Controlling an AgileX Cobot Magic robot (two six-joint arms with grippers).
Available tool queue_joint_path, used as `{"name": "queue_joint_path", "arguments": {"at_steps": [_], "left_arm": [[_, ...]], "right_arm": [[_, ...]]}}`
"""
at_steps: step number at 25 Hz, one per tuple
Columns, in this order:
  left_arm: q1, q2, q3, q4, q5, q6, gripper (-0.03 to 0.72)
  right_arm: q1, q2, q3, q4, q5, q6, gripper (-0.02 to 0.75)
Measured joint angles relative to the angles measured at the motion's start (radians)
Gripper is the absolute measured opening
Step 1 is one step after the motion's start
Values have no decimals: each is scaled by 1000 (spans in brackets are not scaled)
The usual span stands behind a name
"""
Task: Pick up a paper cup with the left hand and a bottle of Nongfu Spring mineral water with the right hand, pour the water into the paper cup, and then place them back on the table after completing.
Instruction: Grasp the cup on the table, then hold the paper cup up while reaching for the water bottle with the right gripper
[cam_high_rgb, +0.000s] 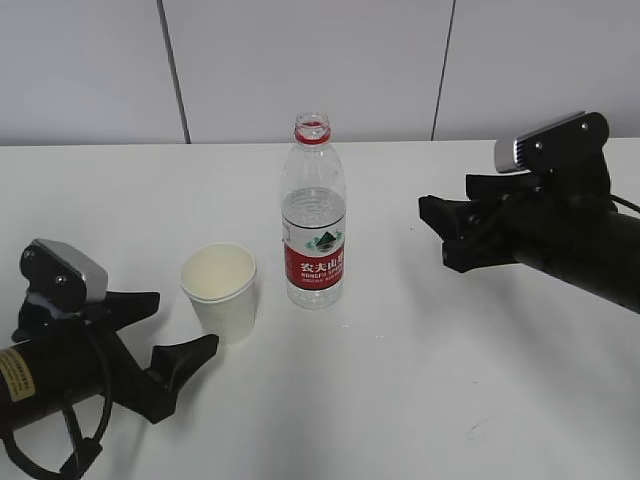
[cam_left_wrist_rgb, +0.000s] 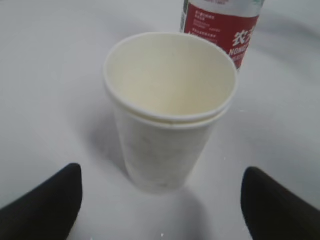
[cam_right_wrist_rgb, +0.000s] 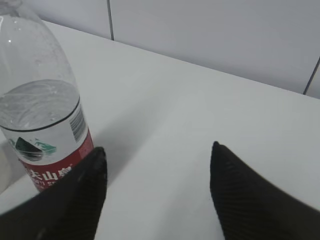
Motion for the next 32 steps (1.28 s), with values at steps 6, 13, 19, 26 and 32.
{"name": "queue_joint_path", "arguments": {"at_steps": [6,13,19,26,32], "left_arm": [[0,63,-89,61,-2,-21,600],[0,98,-162,70,-1,-34,591],[0,106,-181,73,-1,-34,587],[0,106,-181,72,-1,-34,496],[0,106,-181,67,-3,-34,436]], "right_arm": [[0,1,0,0,-26,0,482],[0,44,0,0,-56,0,482],[0,113,0,-11,-194,0,482],[0,243,0,-70,-335,-11,482],[0,371,-44,-106,-404,-46,482]]}}
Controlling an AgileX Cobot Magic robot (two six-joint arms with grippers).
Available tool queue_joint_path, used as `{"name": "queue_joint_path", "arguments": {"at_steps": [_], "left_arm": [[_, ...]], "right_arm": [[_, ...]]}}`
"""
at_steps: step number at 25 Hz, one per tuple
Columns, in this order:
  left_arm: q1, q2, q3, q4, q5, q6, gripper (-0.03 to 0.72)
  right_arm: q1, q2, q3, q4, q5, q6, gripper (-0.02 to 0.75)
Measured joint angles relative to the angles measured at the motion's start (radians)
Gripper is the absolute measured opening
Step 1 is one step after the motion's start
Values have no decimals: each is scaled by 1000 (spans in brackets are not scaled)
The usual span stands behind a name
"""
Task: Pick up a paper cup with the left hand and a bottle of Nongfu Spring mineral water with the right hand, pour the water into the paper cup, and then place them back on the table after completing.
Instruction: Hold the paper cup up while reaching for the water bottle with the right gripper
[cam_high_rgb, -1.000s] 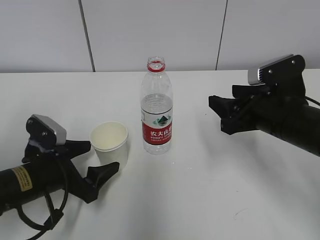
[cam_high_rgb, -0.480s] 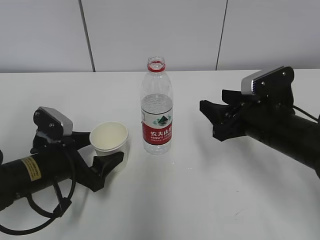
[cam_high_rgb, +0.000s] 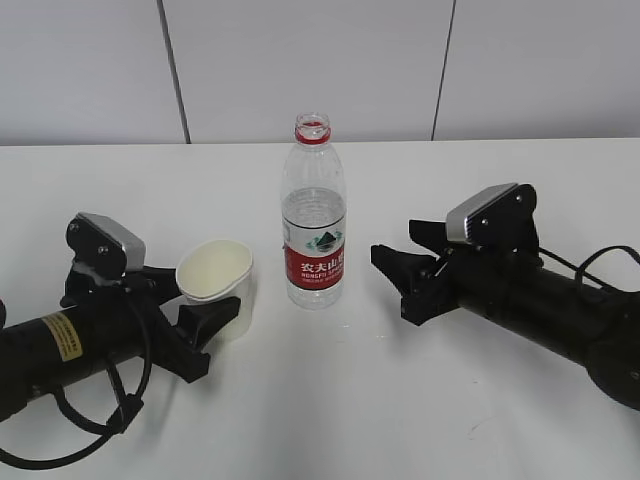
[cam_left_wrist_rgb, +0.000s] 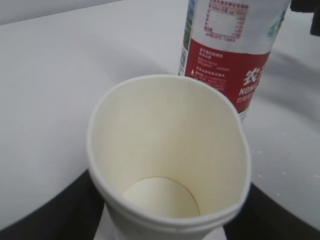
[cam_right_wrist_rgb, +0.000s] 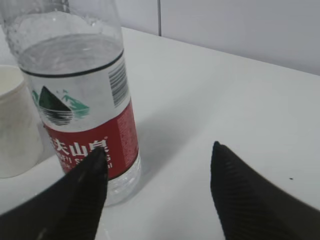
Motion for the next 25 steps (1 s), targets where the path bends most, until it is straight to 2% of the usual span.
{"name": "queue_joint_path", "arguments": {"at_steps": [5,10,12,25], "left_arm": [[0,0,0,-13,0,-1,429],[0,0,0,-36,0,-1,429],[0,0,0,-43,0,-1,429],[0,0,0,-64,0,-2,428]], "right_arm": [[0,55,-58,-35,-4,-6,489],[0,85,-120,-116,-10,-6,600],[0,106,-149,-133,-10,-2,622],[0,149,-249,-293,-11,140,629]]}}
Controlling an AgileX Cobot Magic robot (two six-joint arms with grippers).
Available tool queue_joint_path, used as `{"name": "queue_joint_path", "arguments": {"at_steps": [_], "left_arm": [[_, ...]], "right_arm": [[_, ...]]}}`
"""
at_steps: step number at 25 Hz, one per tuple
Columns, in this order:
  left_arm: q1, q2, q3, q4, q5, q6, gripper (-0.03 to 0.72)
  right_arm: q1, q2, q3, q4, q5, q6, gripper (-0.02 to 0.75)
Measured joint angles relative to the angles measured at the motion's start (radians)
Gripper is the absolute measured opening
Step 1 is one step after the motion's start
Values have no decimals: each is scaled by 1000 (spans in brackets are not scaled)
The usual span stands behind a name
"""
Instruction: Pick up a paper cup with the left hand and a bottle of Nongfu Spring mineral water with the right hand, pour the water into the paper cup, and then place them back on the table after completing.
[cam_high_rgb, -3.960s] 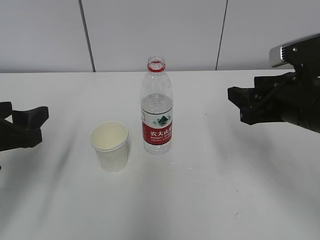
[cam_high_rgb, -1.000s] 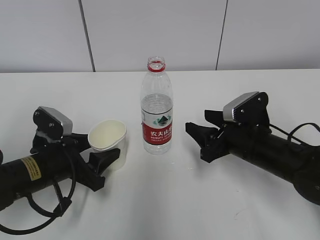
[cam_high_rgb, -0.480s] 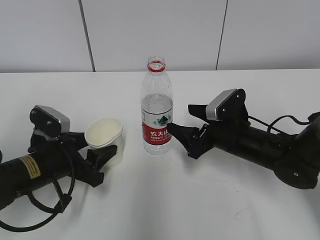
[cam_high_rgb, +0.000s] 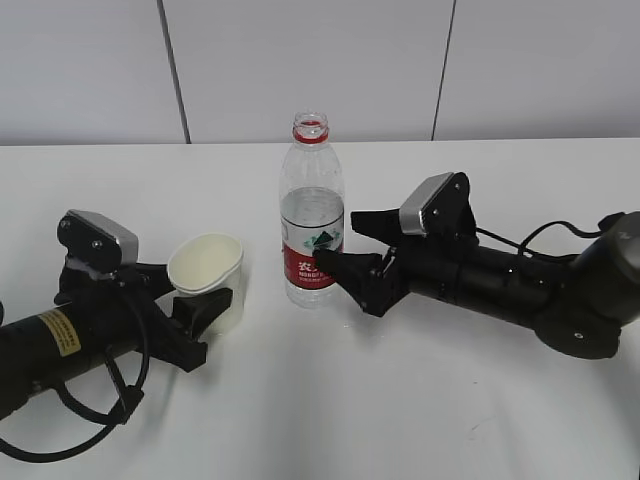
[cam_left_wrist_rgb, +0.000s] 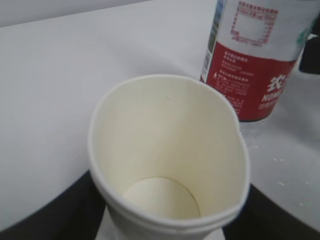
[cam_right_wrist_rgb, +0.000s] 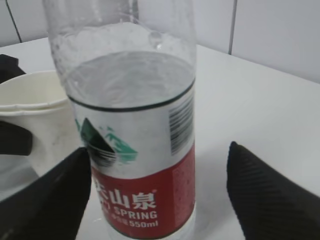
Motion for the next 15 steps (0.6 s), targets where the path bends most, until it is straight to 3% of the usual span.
{"name": "queue_joint_path", "arguments": {"at_steps": [15], "left_arm": [[0,0,0,-1,0,0,426]], "right_arm": [[55,29,-106,-14,33,23,611]]}}
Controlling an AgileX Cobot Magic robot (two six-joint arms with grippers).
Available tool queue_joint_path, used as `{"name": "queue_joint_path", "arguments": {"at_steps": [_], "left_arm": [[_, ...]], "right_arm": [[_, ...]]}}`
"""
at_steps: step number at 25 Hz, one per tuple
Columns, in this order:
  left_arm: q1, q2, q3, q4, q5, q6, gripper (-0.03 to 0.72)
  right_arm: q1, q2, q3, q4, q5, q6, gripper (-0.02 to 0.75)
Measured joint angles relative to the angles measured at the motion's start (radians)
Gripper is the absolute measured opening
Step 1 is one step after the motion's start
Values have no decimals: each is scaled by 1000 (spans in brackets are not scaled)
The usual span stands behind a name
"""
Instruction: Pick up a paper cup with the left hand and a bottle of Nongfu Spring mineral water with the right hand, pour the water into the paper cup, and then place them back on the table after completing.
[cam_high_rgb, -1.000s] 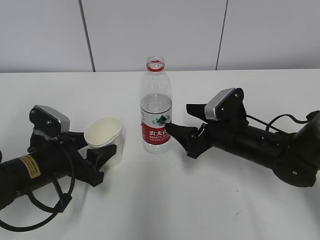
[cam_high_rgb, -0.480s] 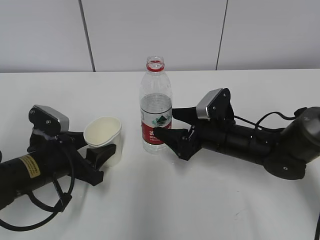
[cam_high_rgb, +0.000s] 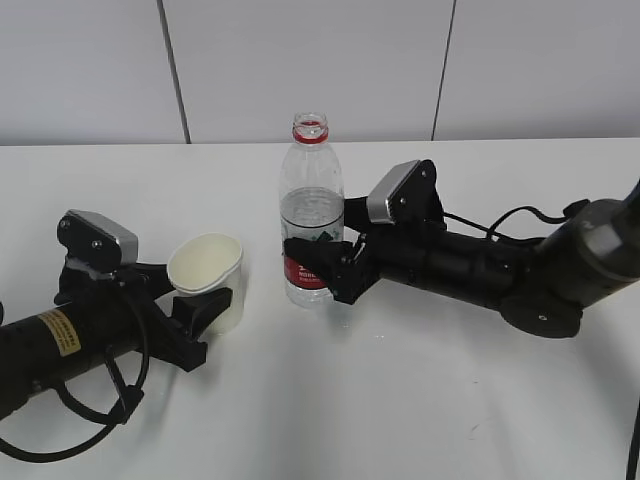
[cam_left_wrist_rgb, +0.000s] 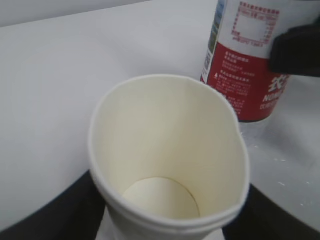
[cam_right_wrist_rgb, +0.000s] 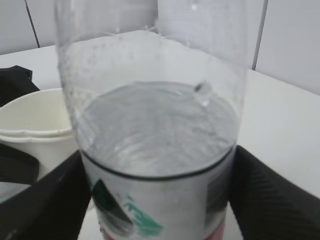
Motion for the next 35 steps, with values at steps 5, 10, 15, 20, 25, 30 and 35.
{"name": "queue_joint_path", "arguments": {"at_steps": [5,10,15,20,25,30,35], "left_arm": [[0,0,0,0,0,0,426],[0,0,0,0,0,0,426],[0,0,0,0,0,-17,426],[0,-14,0,-2,8,-30,426],[0,-95,0,-2,34,-33,426],[0,-152,0,5,137,-51,425],[0,-160,0,56,164,-110,425]], "right_arm": [[17,0,-31,4,32,0,608],[19,0,-32,11,47,6,577],[20,0,-33,25,52,7,522],[23,0,-33,58,59,8,452],[23,0,-33,81,64,8,429],[23,-4,-33,127,83,-10,426],[23,-26,-75,129,187,-73,425]]}}
